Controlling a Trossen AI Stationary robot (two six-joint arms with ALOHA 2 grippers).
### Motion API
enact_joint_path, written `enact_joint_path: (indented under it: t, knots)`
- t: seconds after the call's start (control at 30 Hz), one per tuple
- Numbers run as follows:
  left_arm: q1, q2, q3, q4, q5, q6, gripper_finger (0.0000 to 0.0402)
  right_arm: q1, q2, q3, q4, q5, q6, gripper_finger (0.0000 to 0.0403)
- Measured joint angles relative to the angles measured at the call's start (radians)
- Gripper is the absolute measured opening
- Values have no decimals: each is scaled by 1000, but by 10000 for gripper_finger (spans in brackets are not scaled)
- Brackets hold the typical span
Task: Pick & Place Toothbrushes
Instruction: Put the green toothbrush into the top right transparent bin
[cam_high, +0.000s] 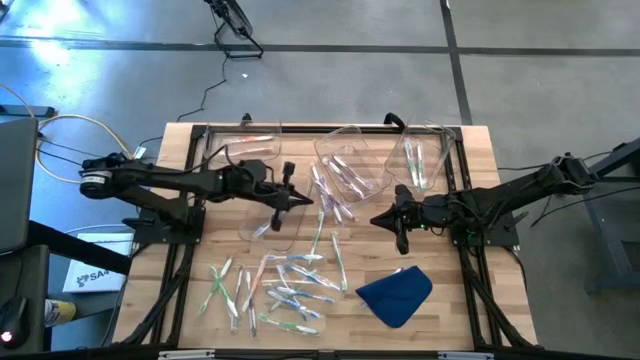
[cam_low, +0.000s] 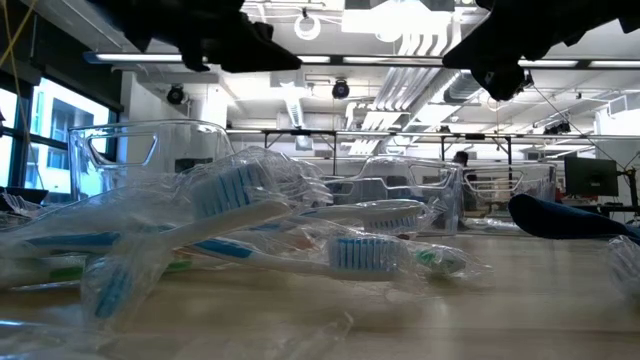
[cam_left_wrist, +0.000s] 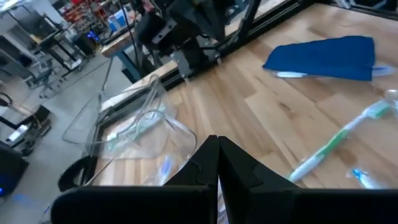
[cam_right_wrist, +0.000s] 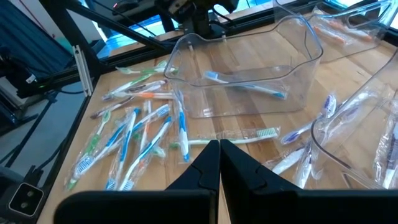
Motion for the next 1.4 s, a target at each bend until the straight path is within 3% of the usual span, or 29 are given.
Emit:
enact_joint_path:
  t: [0.33, 0.47, 0.63, 1.07, 1.17, 1.3, 1.4]
  knots:
    - [0, -8, -1, 104, 209, 73, 0, 0, 0, 0, 11, -16, 0, 4]
    - [0, -8, -1, 99, 256, 97, 0, 0, 0, 0, 10, -101, -4, 4]
    - [0, -8, -1, 86, 259, 96, 0, 0, 0, 0, 10, -167, -7, 4]
    - [0, -8, -1, 90, 258, 80, 0, 0, 0, 0, 106, -162, -5, 4]
    - [0, -8, -1, 87, 258, 78, 0, 9, 0, 0, 175, -83, 30, 4]
    - [0, -8, -1, 86, 222, 80, 0, 62, 0, 0, 184, 161, 50, 4]
    - [1, -8, -1, 87, 187, 78, 0, 101, 7, 0, 181, 267, 87, 4]
